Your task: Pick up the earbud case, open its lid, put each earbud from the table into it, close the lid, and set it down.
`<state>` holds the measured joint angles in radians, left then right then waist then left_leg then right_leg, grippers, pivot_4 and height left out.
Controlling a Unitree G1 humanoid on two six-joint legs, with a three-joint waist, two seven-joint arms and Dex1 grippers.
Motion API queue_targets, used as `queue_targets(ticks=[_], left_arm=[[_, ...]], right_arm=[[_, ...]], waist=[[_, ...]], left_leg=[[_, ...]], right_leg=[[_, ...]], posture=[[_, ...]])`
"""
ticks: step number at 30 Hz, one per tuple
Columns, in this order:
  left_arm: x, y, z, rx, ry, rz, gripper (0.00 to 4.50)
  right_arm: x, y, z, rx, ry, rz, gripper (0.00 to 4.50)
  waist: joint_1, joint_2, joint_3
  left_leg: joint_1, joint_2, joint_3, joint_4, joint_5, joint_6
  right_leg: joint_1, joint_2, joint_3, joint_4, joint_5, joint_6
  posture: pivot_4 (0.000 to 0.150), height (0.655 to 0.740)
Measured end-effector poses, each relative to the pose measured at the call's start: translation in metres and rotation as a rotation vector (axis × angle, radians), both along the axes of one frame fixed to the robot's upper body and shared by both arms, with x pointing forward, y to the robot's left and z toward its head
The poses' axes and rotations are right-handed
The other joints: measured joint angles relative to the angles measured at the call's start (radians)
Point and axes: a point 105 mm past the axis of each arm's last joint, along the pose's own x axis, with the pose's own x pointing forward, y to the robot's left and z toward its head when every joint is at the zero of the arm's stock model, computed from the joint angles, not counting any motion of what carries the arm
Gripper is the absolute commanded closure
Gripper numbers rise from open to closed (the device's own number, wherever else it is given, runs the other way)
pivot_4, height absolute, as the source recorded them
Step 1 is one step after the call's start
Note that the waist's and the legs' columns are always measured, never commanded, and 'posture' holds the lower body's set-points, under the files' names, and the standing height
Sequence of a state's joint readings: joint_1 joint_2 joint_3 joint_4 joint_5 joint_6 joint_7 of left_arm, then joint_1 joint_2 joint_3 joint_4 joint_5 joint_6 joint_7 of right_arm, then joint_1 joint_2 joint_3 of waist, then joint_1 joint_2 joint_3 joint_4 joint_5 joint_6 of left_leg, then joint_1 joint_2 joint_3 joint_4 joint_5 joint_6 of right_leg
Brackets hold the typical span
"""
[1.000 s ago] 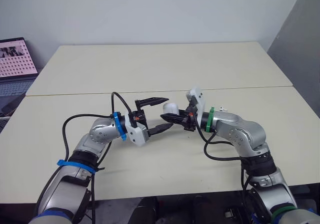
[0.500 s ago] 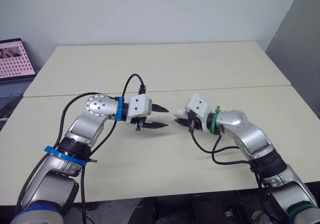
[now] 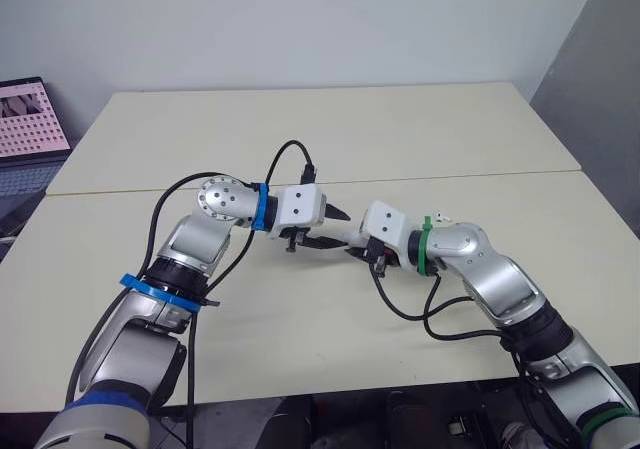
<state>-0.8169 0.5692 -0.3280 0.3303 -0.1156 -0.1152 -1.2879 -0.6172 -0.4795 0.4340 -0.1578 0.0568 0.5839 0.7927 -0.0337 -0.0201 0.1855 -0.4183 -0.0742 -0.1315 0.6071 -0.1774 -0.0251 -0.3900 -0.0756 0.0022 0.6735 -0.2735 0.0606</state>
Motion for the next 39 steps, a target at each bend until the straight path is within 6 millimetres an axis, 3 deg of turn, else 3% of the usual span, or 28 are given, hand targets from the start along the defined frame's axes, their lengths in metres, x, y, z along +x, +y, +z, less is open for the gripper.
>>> queue_targets(ticks=[11,14,17,27,28,33,36,39], left_arm=[[0.000,0.002,-0.005,0.031,0.004,-0.011,2.29],[0.000,0.002,-0.006,0.034,0.015,-0.013,2.84],[-0.001,0.001,-0.008,0.036,0.039,-0.022,3.76],[-0.001,0.000,-0.008,0.029,0.063,-0.015,3.77],[-0.001,0.001,-0.008,0.025,0.070,-0.009,3.77],[0.006,0.003,0.000,-0.090,0.161,0.066,3.77],[0.010,0.009,0.006,-0.191,0.248,0.124,3.77],[0.011,0.016,0.012,-0.391,0.406,0.190,3.77]], right_arm=[[0.001,0.007,0.005,-0.007,-0.019,0.015,3.63],[0.001,0.008,0.005,-0.007,-0.017,0.014,3.63],[0.000,0.007,0.005,-0.012,-0.017,0.017,3.63],[0.000,0.008,0.005,-0.016,-0.019,0.026,3.63],[0.001,0.008,0.006,-0.010,-0.021,0.020,2.90],[0.005,-0.002,0.025,0.101,-0.043,-0.047,1.17],[0.001,-0.020,0.031,0.130,-0.046,-0.098,0.05],[-0.004,-0.035,0.037,0.223,-0.024,-0.188,0.02]], waist=[[0.000,0.000,0.000],[0.000,0.000,0.000],[0.000,0.000,0.000],[0.000,0.000,0.000],[0.000,0.000,0.000],[0.000,0.000,0.000],[0.001,0.000,0.000],[0.001,0.000,0.000]], left_leg=[[0.000,0.000,0.000,0.000,0.000,0.000],[0.000,0.000,0.000,0.000,0.000,0.000],[0.000,0.000,0.000,0.001,0.000,0.000],[0.000,0.000,0.000,0.001,0.000,0.000],[0.000,0.000,0.000,0.001,0.000,0.000],[0.000,0.000,0.000,0.001,0.000,0.000],[0.000,0.000,0.000,0.001,0.000,0.000],[0.000,0.000,-0.001,0.001,0.000,0.000]], right_leg=[[0.000,0.000,0.000,0.000,0.000,0.000],[0.000,0.000,0.000,0.000,0.000,0.000],[0.000,0.000,0.000,0.000,0.000,0.000],[0.000,0.000,0.000,0.000,0.000,0.000],[0.000,0.000,0.000,0.000,0.000,0.000],[0.000,0.000,0.000,0.000,0.000,0.000],[0.000,0.000,0.000,0.000,0.000,0.000],[0.000,0.000,0.000,0.001,0.000,0.000]], posture=[[0.150,0.7400],[0.150,0.7400],[0.150,0.7400],[0.150,0.7400],[0.150,0.7400],[0.150,0.7400],[0.150,0.7400],[0.150,0.7400]])
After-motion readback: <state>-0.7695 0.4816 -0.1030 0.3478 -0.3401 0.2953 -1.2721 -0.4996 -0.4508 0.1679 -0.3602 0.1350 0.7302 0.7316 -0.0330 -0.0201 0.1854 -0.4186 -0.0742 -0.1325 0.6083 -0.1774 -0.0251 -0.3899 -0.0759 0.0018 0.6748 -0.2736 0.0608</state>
